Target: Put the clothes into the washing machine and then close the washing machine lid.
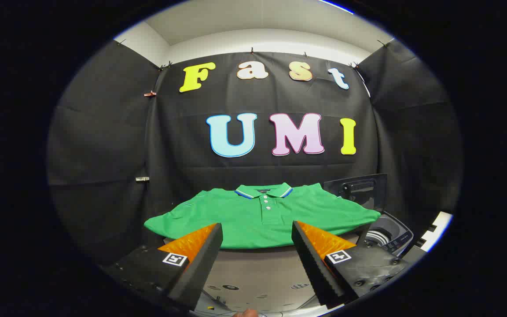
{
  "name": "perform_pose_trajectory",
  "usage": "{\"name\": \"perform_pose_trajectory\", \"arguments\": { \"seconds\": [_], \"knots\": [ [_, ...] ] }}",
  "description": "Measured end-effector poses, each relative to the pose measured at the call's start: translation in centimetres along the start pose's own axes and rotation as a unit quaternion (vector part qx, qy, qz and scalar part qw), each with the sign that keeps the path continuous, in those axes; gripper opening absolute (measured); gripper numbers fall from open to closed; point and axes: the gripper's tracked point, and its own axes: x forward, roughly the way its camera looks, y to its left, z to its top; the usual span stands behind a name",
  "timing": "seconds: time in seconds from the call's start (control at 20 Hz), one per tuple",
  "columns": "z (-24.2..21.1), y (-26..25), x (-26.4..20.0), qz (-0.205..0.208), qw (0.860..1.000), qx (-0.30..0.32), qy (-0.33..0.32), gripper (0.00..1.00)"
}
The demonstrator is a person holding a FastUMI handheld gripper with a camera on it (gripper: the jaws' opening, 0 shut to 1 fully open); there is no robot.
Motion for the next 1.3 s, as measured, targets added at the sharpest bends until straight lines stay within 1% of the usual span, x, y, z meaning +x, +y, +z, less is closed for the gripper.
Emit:
{"name": "perform_pose_trajectory", "arguments": {
  "seconds": [0.95, 1.3],
  "knots": [
    [0.3, 0.3, 0.6, -0.003, 1.000, 0.006, 0.001, 0.98],
    [1.8, -0.2, 3.5, -0.010, 1.000, -0.001, 0.002, 0.98]
  ]
}}
